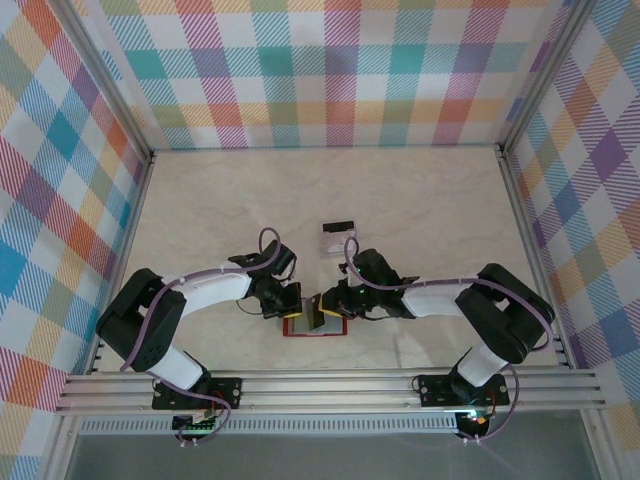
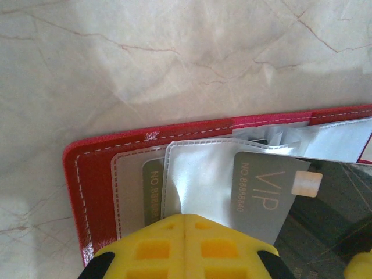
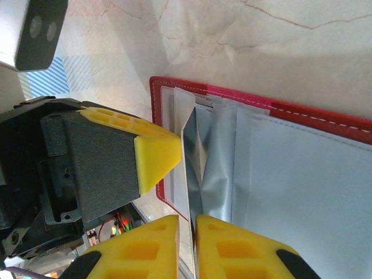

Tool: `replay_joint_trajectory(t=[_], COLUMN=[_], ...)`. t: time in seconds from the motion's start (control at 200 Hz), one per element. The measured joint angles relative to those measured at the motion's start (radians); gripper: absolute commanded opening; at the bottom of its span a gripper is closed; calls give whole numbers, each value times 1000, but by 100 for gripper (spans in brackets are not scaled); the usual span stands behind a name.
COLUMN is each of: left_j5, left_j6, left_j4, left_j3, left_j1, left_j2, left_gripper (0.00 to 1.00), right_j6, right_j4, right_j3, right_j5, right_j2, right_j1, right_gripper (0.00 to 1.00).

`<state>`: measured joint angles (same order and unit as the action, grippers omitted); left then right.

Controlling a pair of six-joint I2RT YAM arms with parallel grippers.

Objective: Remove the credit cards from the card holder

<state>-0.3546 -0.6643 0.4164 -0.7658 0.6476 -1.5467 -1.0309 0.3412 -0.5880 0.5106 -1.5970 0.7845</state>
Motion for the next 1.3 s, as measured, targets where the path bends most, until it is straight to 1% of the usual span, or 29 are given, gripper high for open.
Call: replay_joint_trajectory(t=[0.16,0.355,0.5,0.705,0.88,1.045,1.18,1.305], left_j5=[0,0,6,27,42,59,71,83], left_j6=[0,0,0,2,5,8,8,11], left_j4=[0,0,11,57,97,108,111,113], left_j3=[0,0,0,0,-18,-38,-37,-16], left_j1=[0,0,0,0,0,0,-2,-16], left_j2=[0,0,7,26,39,67,105,162], left_gripper=[0,0,0,1,4,5,6,8], right_j6=[0,28,87,221,404,637,880,1162], right_j4=[-20,-85,-227,-468,-658,-807,-891,-940], right_j3=[-6,-14,-39,-122,-251,-376,-478,-525], right_j5=[2,-27,-89,-190,-269,-357,-400,-430], right_j2=[-14,-5,74,185,210,210,179,145], right_j1=[0,0,0,0,-1,-13,-29,-40], right_gripper=[7,4,2,0,0,0,0,0])
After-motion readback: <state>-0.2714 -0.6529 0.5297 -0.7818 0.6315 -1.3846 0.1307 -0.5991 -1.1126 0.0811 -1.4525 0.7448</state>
